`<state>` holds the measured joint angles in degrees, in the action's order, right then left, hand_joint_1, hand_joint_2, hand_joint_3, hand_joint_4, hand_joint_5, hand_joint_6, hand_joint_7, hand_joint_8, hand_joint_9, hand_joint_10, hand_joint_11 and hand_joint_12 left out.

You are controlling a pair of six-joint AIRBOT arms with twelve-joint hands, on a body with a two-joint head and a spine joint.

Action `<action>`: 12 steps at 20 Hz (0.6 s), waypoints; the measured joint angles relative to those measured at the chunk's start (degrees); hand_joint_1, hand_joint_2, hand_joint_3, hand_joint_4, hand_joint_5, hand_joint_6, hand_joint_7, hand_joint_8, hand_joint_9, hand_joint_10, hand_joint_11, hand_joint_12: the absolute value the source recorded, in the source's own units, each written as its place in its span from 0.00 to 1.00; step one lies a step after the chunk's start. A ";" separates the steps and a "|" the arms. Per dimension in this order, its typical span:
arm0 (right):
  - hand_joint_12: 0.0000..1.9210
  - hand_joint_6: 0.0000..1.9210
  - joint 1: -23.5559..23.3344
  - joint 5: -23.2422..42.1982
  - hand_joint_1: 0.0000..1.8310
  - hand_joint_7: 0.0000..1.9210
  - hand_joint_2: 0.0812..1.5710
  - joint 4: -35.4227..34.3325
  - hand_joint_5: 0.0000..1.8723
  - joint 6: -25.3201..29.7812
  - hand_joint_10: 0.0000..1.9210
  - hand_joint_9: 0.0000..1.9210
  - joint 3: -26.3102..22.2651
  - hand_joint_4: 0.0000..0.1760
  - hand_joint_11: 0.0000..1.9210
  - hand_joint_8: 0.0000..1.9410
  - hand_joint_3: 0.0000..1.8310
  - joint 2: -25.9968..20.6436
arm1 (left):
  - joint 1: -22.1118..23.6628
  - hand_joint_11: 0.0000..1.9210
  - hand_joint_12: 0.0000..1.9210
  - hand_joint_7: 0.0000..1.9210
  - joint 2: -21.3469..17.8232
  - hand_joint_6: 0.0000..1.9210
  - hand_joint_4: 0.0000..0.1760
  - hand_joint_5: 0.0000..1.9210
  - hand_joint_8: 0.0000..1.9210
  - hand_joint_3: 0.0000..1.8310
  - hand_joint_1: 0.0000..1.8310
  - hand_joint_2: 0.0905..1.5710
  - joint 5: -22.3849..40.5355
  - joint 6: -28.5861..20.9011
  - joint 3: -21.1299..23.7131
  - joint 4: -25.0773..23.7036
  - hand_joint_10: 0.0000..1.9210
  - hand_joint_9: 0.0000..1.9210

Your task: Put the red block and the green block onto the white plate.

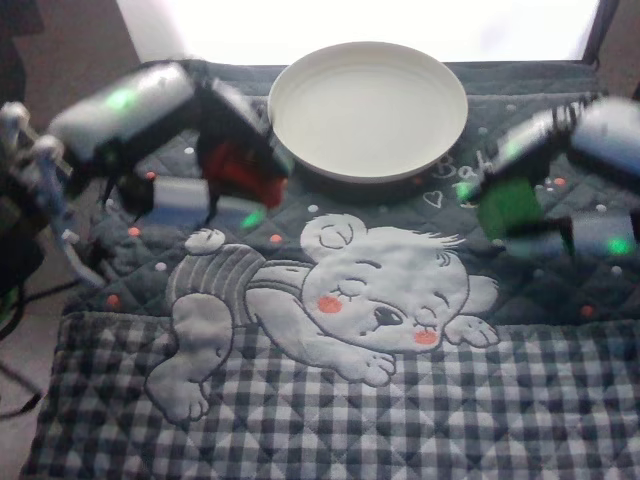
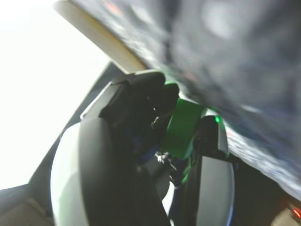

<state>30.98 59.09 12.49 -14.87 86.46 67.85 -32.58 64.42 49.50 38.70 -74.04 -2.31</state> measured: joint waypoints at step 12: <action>0.48 0.01 -13.46 -21.00 0.49 0.22 0.60 1.49 0.17 -2.86 0.08 0.22 18.73 0.37 0.10 0.03 0.00 16.74 | 13.64 0.46 0.57 0.45 16.02 0.04 0.00 0.41 0.11 0.00 0.61 0.62 -19.78 4.90 -18.53 -1.16 0.16 0.54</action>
<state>17.52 38.09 13.98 -17.74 105.19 84.60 -18.94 80.44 29.71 43.59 -92.58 -3.46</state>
